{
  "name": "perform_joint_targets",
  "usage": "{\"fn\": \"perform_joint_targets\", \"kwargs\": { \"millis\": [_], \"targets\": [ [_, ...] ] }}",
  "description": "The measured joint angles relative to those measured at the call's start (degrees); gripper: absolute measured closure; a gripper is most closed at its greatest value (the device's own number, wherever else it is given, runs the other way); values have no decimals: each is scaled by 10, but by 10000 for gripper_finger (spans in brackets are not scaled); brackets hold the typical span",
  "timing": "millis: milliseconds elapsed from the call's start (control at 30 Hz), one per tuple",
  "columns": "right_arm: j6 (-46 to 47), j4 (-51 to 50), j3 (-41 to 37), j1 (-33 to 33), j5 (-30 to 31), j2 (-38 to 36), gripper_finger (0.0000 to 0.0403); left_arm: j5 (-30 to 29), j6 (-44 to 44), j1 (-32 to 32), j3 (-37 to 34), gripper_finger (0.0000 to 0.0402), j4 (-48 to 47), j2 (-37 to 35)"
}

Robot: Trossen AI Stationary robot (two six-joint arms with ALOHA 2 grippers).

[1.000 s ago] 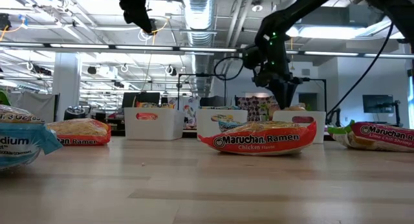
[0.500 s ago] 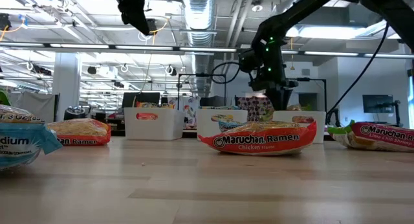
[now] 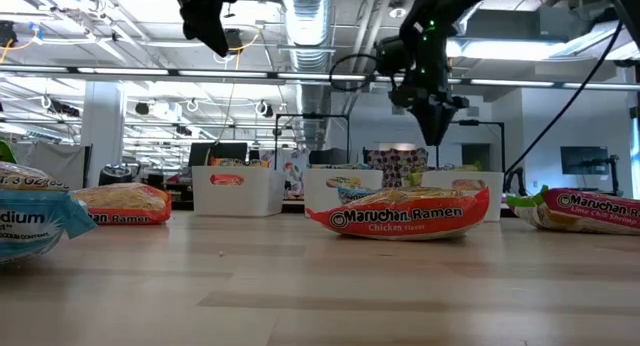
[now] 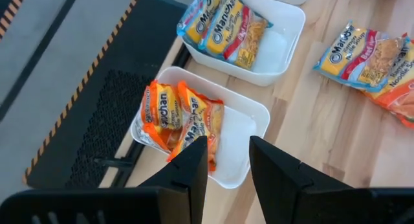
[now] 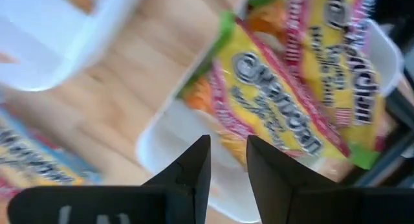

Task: Sort Maruchan noodles
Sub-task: Put the orange noodle pack into the left white bin

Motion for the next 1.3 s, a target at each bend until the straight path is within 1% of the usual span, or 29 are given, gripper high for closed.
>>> {"fn": "perform_joint_targets", "kwargs": {
  "millis": [133, 267, 567, 667, 833, 967, 1133, 1300],
  "targets": [
    [2, 0, 0, 28, -26, -10, 279, 0, -3, 0, 0, 301, -25, 0],
    [2, 0, 0, 60, -44, -11, 261, 8, -20, 0, 0, 301, -54, 0],
    [23, -4, 0, 124, -69, -11, 199, 92, -56, -2, 0, 301, -130, 0],
    [23, -16, 0, 143, -95, -11, 189, 99, -79, -9, 0, 301, -150, 0],
    [26, -22, 0, 181, -128, -11, 186, 100, -102, -31, 0, 301, -180, 0],
    [27, -48, 0, 214, -154, -11, 186, 100, -122, -57, 0, 301, -196, 0],
    [26, -75, 0, 266, -184, -11, 186, 100, -127, -88, 0, 301, -257, -3],
    [27, -95, 0, 324, -185, -11, 187, 99, -147, -110, -25, 301, -245, -29]
  ]
}}
